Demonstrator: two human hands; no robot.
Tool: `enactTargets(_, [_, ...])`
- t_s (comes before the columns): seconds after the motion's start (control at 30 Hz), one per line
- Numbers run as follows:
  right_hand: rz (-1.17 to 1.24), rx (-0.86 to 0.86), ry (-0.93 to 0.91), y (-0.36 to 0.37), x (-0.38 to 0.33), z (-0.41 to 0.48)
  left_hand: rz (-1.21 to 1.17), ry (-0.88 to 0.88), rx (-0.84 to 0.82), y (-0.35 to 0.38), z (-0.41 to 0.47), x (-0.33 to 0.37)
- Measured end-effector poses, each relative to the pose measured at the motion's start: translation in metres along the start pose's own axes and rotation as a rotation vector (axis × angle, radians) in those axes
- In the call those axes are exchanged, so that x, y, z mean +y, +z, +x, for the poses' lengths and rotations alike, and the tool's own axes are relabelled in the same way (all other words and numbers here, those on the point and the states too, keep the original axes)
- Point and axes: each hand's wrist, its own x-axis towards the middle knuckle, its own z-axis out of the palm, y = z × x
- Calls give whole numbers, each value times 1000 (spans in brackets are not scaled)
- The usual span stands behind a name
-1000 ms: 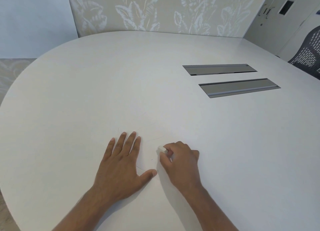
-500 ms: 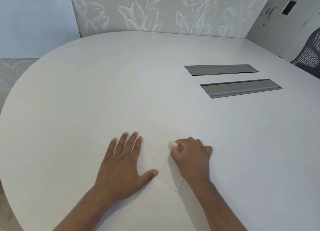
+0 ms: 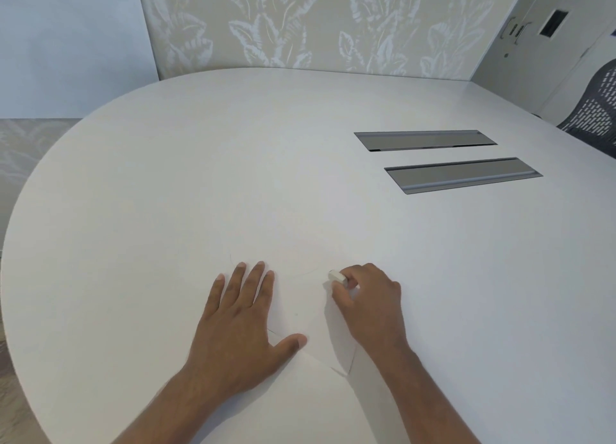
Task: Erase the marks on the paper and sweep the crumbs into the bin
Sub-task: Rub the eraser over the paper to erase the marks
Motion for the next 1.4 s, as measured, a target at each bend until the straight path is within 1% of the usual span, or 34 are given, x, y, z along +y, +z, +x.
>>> enactTargets(0.07, [198, -31, 2, -2, -9, -10, -14, -16, -28, 6, -11, 7])
enactTargets(0.1, [256, -63, 2, -2, -13, -17, -8, -28, -54, 8, -17, 11])
enactTargets(0.17, [292, -101, -1, -1, -16, -29, -12, -36, -89, 14, -28, 14])
enactTargets(0.23, [310, -113, 1, 0, -14, -39, -26, -40, -89, 13, -36, 13])
enactTargets(0.27, [320, -118, 1, -2, -12, -43, -19, -35, -39, 10, -38, 11])
enactTargets(0.37, [335, -133, -2, -7, -6, -51, -8, -36, 8, 0, -38, -9])
enactTargets(0.5, [280, -136, -54, -7, -10, -53, 18, -37, -18, -4, -35, -27])
enactTargets(0.67, [52, -210, -271, 7, -34, -60, 34, -12, 23, 4, -35, -29])
enactTargets(0.73, [-46, -189, -319, 12, -37, -58, 25, -16, 26, 4, -35, -29])
enactTargets(0.77, [-92, -159, -325, 13, -37, -54, 27, -15, 25, 4, -35, -29])
enactTargets(0.83, [-146, -106, -275, 14, -34, -43, 29, -14, 27, 6, -34, -30])
enactTargets(0.9, [-148, -89, -207, 12, -31, -35, 12, -15, 41, 5, -34, -29])
enactTargets(0.93, [-140, -95, -203, 12, -32, -34, 12, -16, 40, 5, -34, -28])
enactTargets(1.03, [-119, -150, -288, 16, -38, -50, 21, -15, 33, 5, -34, -28])
enactTargets(1.1, [-157, -126, -320, 18, -38, -58, 15, -13, 49, 5, -34, -28])
enactTargets(1.17, [-216, -66, -255, 17, -32, -51, 16, -14, 37, 8, -34, -30])
enactTargets(1.27, [-189, -30, -107, 11, -24, -36, 13, -12, 51, 7, -34, -30])
enactTargets(1.3, [-177, -32, -94, 10, -25, -36, 14, -15, 44, 8, -34, -30])
enactTargets(1.4, [-98, -91, -193, 17, -38, -50, 23, -13, 42, 8, -34, -29])
